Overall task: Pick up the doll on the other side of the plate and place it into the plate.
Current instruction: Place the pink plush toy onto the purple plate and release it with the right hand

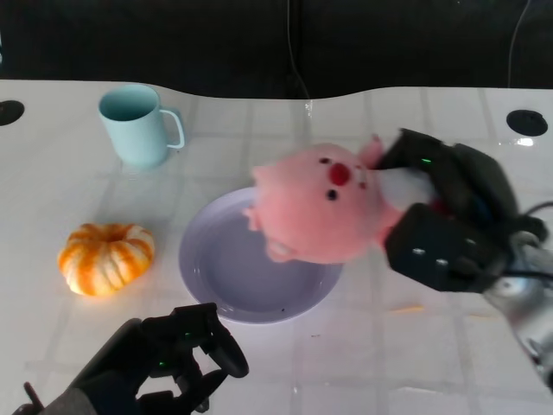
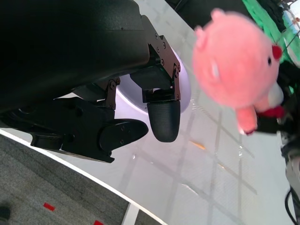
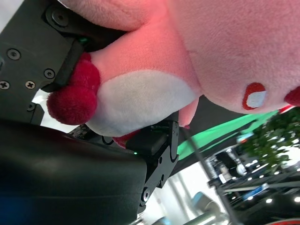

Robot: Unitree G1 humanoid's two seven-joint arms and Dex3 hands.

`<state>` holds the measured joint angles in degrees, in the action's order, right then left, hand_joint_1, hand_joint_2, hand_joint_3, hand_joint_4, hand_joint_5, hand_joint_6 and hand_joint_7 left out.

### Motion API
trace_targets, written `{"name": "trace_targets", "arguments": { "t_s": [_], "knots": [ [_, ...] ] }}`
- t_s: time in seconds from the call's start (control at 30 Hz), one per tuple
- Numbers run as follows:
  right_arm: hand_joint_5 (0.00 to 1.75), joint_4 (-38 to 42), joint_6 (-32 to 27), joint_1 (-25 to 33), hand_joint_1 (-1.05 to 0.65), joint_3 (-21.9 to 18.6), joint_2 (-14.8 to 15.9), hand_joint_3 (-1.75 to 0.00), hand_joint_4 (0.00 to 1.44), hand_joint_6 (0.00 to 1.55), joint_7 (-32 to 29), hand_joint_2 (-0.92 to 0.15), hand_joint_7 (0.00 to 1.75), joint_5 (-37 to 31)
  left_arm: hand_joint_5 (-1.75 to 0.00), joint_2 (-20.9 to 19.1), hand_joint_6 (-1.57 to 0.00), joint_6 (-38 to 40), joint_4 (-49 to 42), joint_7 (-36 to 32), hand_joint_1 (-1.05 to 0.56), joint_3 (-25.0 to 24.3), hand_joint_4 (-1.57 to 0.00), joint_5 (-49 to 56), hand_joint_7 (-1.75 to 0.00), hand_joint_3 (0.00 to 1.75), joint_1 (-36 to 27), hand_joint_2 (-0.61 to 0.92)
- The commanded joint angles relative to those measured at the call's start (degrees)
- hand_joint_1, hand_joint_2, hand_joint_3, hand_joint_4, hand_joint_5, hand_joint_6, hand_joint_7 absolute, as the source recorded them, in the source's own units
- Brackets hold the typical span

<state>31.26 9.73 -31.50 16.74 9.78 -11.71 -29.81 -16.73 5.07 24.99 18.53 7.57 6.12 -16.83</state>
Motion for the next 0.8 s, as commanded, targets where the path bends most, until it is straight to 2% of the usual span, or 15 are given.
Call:
{"name": "trace_targets", "arguments": {
  "t_s": [0.03,0.27,0.37,0.53,0.6,0.67,0.7,0.73,0.8],
  "knots": [
    [1.75,-0.2,-1.2,-2.9,-0.16,1.0,-1.9,-1.23,0.93,0.74,0.5,-0.39,1.75,-0.7,-1.59,-0.1,-0.58,0.3,0.4,-0.5,-0.09,0.1,-0.6,0.3,-1.27,0.6,-0.5,0.84],
    [1.75,4.1,-1.1,-6.3,-0.17,3.4,-6.9,-1.23,0.95,0.76,0.0,-0.38,1.75,-1.6,-1.61,0.0,-0.58,-0.4,0.7,-0.6,-0.09,0.3,-0.6,0.7,-1.27,0.57,-1.2,0.86],
    [1.75,6.1,-1.0,-7.5,-0.17,4.5,-8.2,-1.22,0.95,0.75,-0.7,-0.37,1.75,-2.6,-1.61,0.0,-0.58,-0.1,1.2,-0.4,-0.09,0.4,-0.6,0.8,-1.27,0.57,-1.4,0.86],
    [1.75,8.4,-0.2,-8.3,-0.19,5.1,-9.2,-1.12,0.88,0.74,-1.4,-0.38,1.74,-3.1,-1.61,0.1,-0.58,0.7,2.0,-0.4,-0.08,0.9,-0.59,0.8,-1.28,0.57,-1.9,0.86],
    [1.75,8.5,-0.6,-8.3,-0.16,4.9,-9.3,-1.14,0.87,0.78,-0.2,-0.36,1.55,-2.5,-1.63,0.2,-0.58,0.8,2.1,-0.5,-0.08,1.0,-0.59,0.9,-1.28,0.56,-1.9,0.86],
    [1.71,8.0,-2.2,-8.3,-0.13,4.8,-9.4,-1.18,0.84,0.85,2.6,-0.34,1.19,-1.6,-1.64,0.3,-0.59,1.4,2.4,-0.6,-0.09,1.2,-0.61,1.0,-1.28,0.56,-1.9,0.86],
    [1.46,7.7,-2.9,-8.3,-0.16,4.7,-9.3,-1.0,0.77,0.84,4.2,-0.45,0.87,-1.2,-1.64,0.3,-0.59,1.5,2.5,-0.6,-0.09,1.3,-0.6,1.1,-1.28,0.56,-1.9,0.86],
    [1.27,7.2,-3.4,-8.2,-0.17,4.9,-9.0,-0.83,0.74,0.86,6.0,-0.54,0.64,-1.0,-1.64,0.3,-0.59,1.6,2.5,-0.6,-0.08,1.3,-0.6,1.2,-1.28,0.56,-1.8,0.86],
    [0.67,6.3,-3.9,-7.9,-0.26,5.5,-8.1,-0.46,0.64,0.75,9.1,-0.74,0.2,-1.2,-1.63,0.3,-0.58,1.7,2.6,-0.5,-0.08,1.4,-0.59,1.1,-1.29,0.57,-1.6,0.86]
  ]
}}
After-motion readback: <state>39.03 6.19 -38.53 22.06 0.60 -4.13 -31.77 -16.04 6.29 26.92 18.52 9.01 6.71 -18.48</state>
